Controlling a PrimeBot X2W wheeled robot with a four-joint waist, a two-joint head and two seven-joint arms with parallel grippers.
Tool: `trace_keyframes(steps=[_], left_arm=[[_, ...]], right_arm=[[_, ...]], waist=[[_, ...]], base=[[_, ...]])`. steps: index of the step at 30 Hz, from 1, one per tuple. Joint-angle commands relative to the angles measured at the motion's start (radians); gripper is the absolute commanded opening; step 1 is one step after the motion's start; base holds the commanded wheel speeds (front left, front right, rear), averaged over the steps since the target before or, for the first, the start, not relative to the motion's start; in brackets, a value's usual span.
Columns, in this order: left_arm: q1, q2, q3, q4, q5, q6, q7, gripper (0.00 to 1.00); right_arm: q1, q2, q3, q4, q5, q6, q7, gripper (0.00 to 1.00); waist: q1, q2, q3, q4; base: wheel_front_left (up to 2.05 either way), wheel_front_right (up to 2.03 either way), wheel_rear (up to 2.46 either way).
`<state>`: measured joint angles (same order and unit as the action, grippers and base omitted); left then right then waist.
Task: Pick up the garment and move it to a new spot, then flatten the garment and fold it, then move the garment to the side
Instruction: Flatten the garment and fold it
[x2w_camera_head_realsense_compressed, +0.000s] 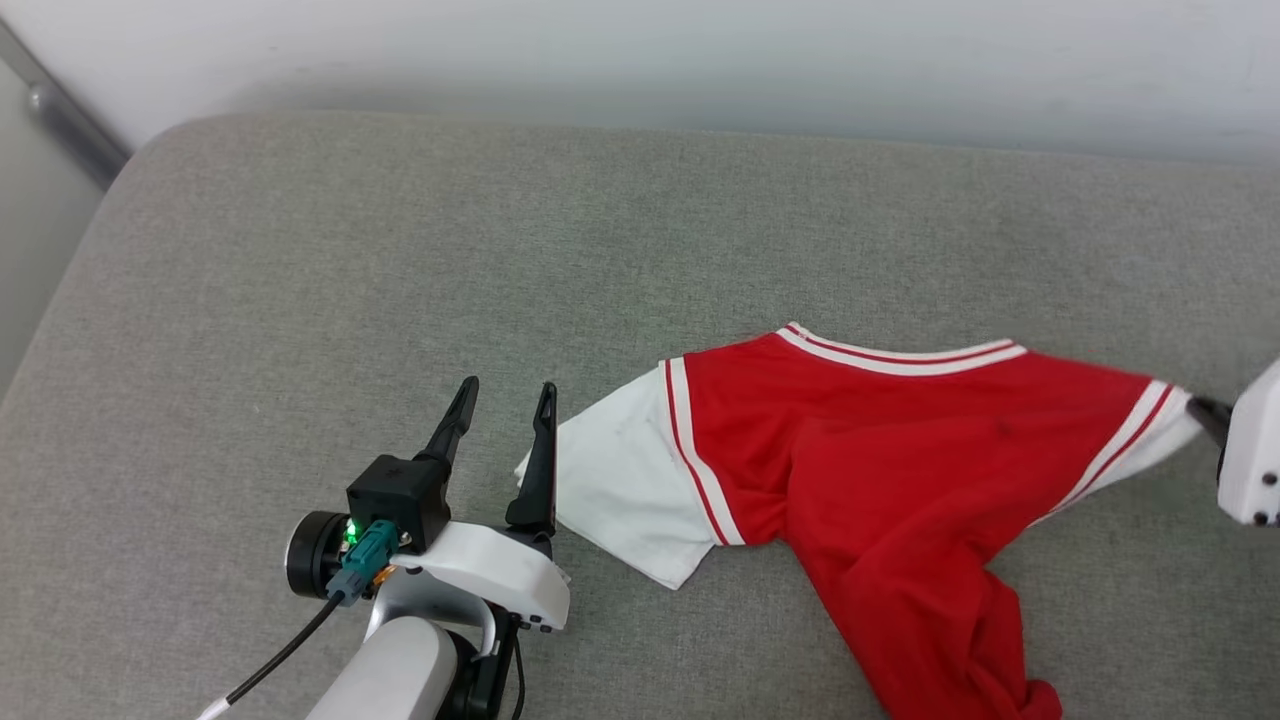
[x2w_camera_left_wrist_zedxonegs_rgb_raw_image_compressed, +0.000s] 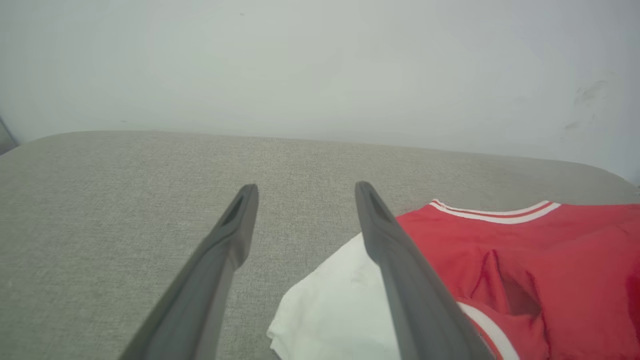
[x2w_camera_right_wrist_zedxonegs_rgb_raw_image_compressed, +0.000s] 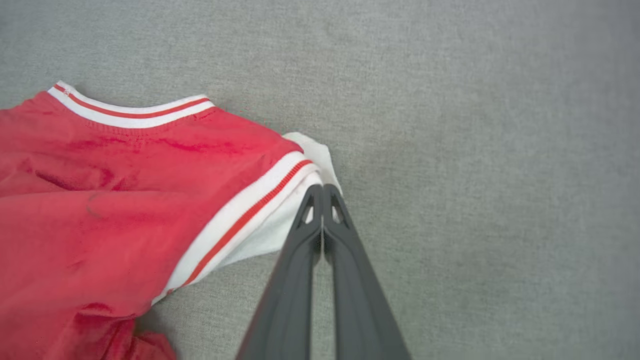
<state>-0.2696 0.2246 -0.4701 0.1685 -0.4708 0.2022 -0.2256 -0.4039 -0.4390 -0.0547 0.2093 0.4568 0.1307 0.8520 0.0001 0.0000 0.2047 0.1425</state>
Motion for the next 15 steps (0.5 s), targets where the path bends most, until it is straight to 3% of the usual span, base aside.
trace_keyframes(steps=[1,7,8,9,15], left_arm=[[0.006,0.005,0.002,-0.001,0.000,-0.001,0.000,1.00],[-0.013,0.011,-0.005,-0.005,0.005,0.002,0.011,1.00],[-0.014,0.013,-0.006,-0.006,0.006,0.004,0.016,1.00],[-0.015,0.015,-0.006,-0.008,0.006,0.005,0.017,1.00],[0.005,0.032,-0.003,-0.005,-0.002,0.010,0.025,1.00]], right_arm=[[0.020,0.025,-0.013,0.012,-0.003,0.000,-0.011,0.00],[0.053,0.110,-0.063,0.113,-0.004,0.000,-0.159,0.00],[0.052,0.113,-0.060,0.127,-0.009,0.000,-0.199,0.31],[0.050,0.121,-0.057,0.142,-0.005,0.000,-0.239,1.00],[0.057,0.130,-0.035,0.193,0.007,0.000,-0.485,1.00]], waist=[[-0.0001,0.0000,0.005,-0.004],[-0.0001,0.0000,0.029,-0.013],[-0.0001,0.0000,0.031,-0.014],[-0.0001,0.0000,0.032,-0.015],[-0.0001,0.0000,0.008,-0.031]], base=[[0.00,0.00,0.00],[0.00,0.00,0.00],[0.00,0.00,0.00],[0.00,0.00,0.00],[0.00,0.00,0.00]])
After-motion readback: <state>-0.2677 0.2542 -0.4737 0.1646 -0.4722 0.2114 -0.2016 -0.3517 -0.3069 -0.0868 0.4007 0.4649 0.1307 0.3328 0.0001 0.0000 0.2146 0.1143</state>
